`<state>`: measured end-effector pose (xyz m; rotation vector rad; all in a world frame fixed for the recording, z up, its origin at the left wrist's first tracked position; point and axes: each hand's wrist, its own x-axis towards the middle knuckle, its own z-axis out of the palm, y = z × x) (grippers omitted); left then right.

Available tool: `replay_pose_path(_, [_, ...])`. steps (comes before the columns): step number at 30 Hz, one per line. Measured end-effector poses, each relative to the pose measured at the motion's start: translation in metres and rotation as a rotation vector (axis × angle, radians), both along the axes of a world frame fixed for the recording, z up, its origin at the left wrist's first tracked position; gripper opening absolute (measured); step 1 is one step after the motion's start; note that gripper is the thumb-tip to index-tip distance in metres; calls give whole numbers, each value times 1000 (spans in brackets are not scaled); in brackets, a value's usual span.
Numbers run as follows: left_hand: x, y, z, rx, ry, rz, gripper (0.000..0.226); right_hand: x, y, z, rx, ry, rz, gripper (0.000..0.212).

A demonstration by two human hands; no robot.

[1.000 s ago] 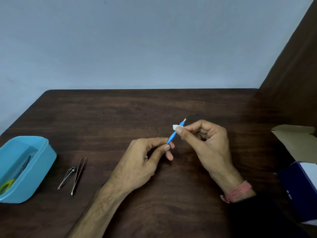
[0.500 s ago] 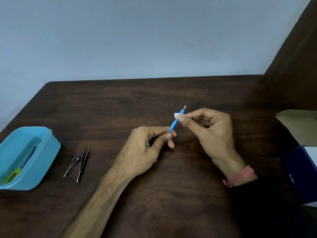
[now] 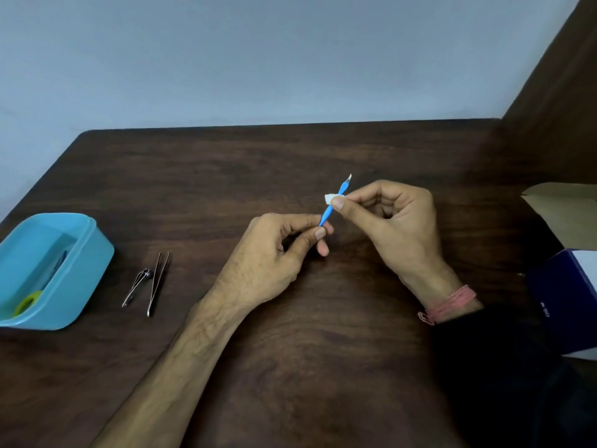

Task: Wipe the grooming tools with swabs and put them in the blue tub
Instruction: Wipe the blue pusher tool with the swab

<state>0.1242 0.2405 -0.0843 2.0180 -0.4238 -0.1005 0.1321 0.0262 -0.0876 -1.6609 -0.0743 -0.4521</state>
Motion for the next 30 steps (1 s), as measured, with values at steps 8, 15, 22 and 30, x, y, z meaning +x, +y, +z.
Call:
replay_pose_path(8, [1, 0, 1, 23, -20, -2, 19, 0, -1, 1, -22, -27, -47, 19])
replay_pose_path(15, [1, 0, -1, 38, -23, -8, 21, 0, -3, -1, -7, -21, -78, 20])
replay_pose_path(22, [1, 1, 0, 21, -16, -10, 21, 0, -5, -1, -43, -33, -80, 19])
replay_pose_path(30, [2, 1, -1, 2, 7, -12, 20, 1, -4, -1, -36, -43, -96, 18])
